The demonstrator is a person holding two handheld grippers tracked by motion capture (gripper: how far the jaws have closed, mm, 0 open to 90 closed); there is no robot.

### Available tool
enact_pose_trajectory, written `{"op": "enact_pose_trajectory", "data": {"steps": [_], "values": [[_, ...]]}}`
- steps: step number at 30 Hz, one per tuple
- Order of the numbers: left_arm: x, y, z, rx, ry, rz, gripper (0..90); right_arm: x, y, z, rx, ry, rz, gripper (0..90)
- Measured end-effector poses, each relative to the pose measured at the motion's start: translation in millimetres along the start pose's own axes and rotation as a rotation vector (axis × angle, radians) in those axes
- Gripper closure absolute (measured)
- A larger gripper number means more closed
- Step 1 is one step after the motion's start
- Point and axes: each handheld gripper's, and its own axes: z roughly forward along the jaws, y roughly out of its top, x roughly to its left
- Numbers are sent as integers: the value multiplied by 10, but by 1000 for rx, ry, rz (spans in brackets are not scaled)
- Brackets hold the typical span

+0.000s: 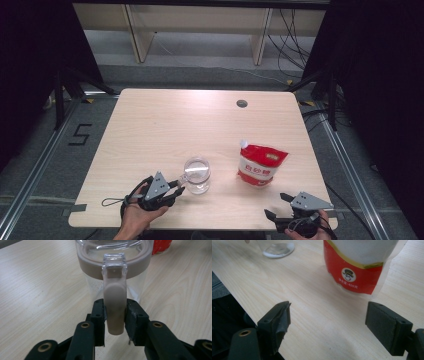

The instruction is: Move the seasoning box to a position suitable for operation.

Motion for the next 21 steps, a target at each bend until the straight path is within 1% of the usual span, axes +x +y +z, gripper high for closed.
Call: {"op": "enact_pose_trajectory", "data": {"steps": [1,2,3,4,5,6,7,8,9,10,11,12,13,14,15,16,17,18,19,20,21], "values": [[0,6,3,-4,3,8,710,0,0,0,0,-2,-2,213],[12,15,-2,4,0,17,710,-2,1,9,-2,15,1,213],[23,12,-8,14,-1,3,712,-2,1,8,-3,15,0,213],[32,12,-11,12,13,6,713,-3,1,6,-4,15,0,213],[57,4,-18,16,1,-9,714,-3,1,5,-5,15,0,213],[95,-6,-33,18,15,-8,718,-3,0,5,-5,15,0,213],[95,-6,-33,18,15,-8,718,-3,0,5,-5,15,0,213],[101,-17,-22,-2,24,-33,718,-3,0,7,-4,16,-1,213],[117,-15,-34,12,30,-28,718,-1,1,8,-3,17,-1,213],[124,-18,-25,7,45,-38,705,8,2,18,-6,31,4,213],[124,-18,-25,7,45,-38,686,8,2,18,-6,31,4,213],[132,-16,-17,5,54,-33,686,6,2,15,-10,17,-3,213],[132,-18,-4,16,65,-42,657,12,3,11,-6,1,-11,213],[140,-18,8,18,66,-30,648,18,4,16,2,7,-6,213],[132,-23,34,22,66,-50,646,33,3,14,12,7,11,213],[138,-20,57,19,60,-43,664,46,4,11,16,7,23,213],[139,-16,74,15,71,-34,722,34,6,16,12,6,5,213],[145,-15,75,27,82,-28,723,27,8,17,11,10,-4,213],[181,-10,83,28,84,-38,731,19,9,15,-1,3,-19,214],[181,-10,83,28,84,-38,734,19,9,15,-1,3,-19,214],[211,-18,88,14,88,-62,738,19,6,14,6,6,-9,214]]}}
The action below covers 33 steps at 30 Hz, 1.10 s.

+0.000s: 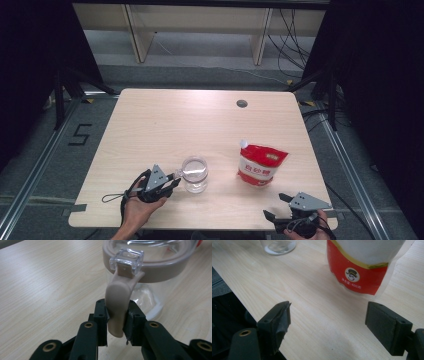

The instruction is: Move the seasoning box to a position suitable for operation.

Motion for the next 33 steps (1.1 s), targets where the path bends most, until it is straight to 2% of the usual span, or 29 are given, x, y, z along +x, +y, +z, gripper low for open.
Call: {"op": "enact_pose_trajectory", "data": {"steps": [1,2,4,5,6,7,9,10,13,14,15,16,17,20,21,24,25,26,27,29,30,32,33], "values": [[0,0,0,0,0,0,740,0,0,0,0,0,0,214],[2,-3,4,-9,7,-17,742,-3,-1,4,-2,6,-1,214],[20,-3,4,-7,-1,-17,745,-2,1,0,-6,-1,-6,215],[39,5,-5,3,-1,4,746,-1,2,0,-10,-4,-10,215],[39,5,-5,3,-1,4,746,-2,4,0,-5,-2,-16,215],[49,9,-4,-1,-24,-4,746,-2,4,0,-5,-2,-16,215],[55,10,-8,3,-26,2,746,11,4,3,1,-1,-6,215],[46,7,-7,-2,-39,-13,746,0,6,6,-2,-2,-22,215],[35,8,-19,0,-43,-5,745,2,6,17,-5,13,-19,215],[37,8,-29,12,-47,9,745,2,5,18,-5,12,-19,215],[27,5,-25,3,-54,2,744,1,5,18,-4,14,-19,215],[27,7,-26,0,-67,19,744,1,5,18,-4,13,-19,215],[6,0,-23,-2,-72,2,745,4,6,18,-5,17,-16,215],[-58,9,-19,8,-101,27,745,11,5,22,-4,14,-17,215],[-81,16,-20,16,-114,43,745,12,8,17,-4,0,-32,215],[-176,19,-5,-9,-147,35,745,12,8,16,-2,1,-32,215],[-183,23,-11,1,-150,51,745,15,7,18,-3,6,-27,215],[-206,23,-9,-6,-155,42,745,17,7,17,-3,9,-23,215],[-200,28,-11,-2,-162,61,745,19,8,21,3,27,-16,215],[-229,23,-8,-5,-167,55,745,23,8,21,4,27,-14,215],[-250,30,0,-8,-177,68,745,31,6,17,1,14,-5,215],[-259,37,-1,-2,-184,78,745,16,5,27,-7,22,-14,215],[-274,37,7,-7,-188,70,745,11,5,26,3,25,-13,215]]}}
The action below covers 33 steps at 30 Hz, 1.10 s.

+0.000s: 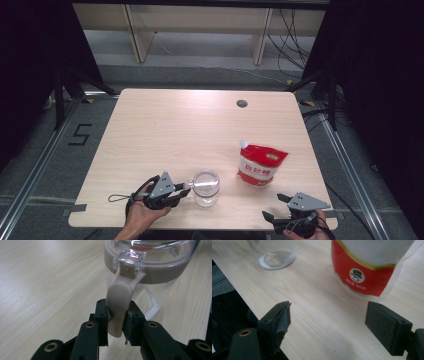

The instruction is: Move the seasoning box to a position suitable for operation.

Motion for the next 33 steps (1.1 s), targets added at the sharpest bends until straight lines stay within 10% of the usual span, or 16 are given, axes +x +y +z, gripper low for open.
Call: {"op": "enact_pose_trajectory", "data": {"steps": [14,22,33], "values": [[-71,-5,6,-13,-32,6,737,-5,-1,6,-2,15,-22,214],[-67,6,-102,10,-7,-11,394,-4,7,11,9,51,-20,213],[-95,21,-286,11,-22,-67,304,-4,25,45,-2,29,-40,213]]}}
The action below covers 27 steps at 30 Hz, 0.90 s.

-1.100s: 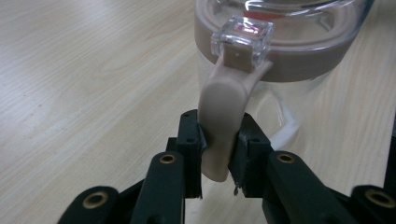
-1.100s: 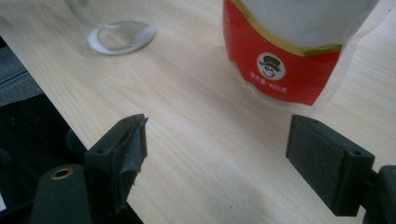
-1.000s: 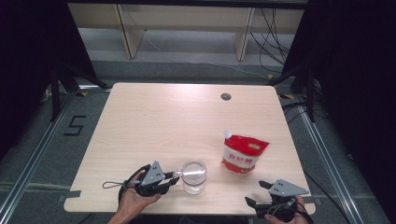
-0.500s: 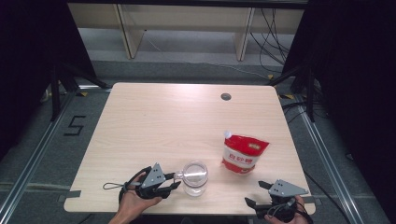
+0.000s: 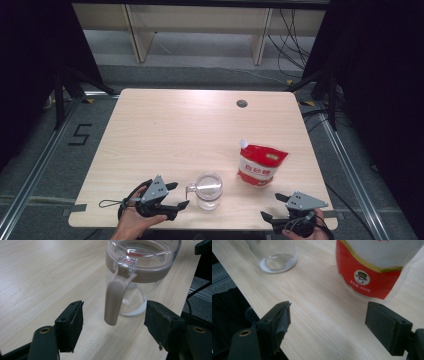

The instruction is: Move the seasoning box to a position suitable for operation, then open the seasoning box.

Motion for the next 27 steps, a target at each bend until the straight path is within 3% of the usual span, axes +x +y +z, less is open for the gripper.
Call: {"op": "enact_pose_trajectory", "data": {"steps": [2,4,6,10,12,14,19,23,27], "values": [[-12,4,-4,-10,-7,1,303,2,3,1,4,-8,-3,214],[-6,21,-33,11,5,16,302,8,6,-3,10,-8,4,214],[-27,34,-34,-21,0,-7,300,8,8,-5,5,-16,0,213],[-36,69,-74,-17,-10,-12,302,12,10,-3,1,-15,-2,213],[-40,87,-89,-15,-18,-9,313,41,10,-5,11,-8,28,214],[-45,99,-102,-20,-27,-12,339,25,15,3,5,-9,2,214],[-24,143,-133,-47,-33,3,483,21,16,20,9,0,6,214],[-17,153,-174,-82,-35,-12,633,21,27,25,-2,1,1,215],[-30,183,-192,-93,-11,22,774,50,38,42,9,8,-9,220]]}}
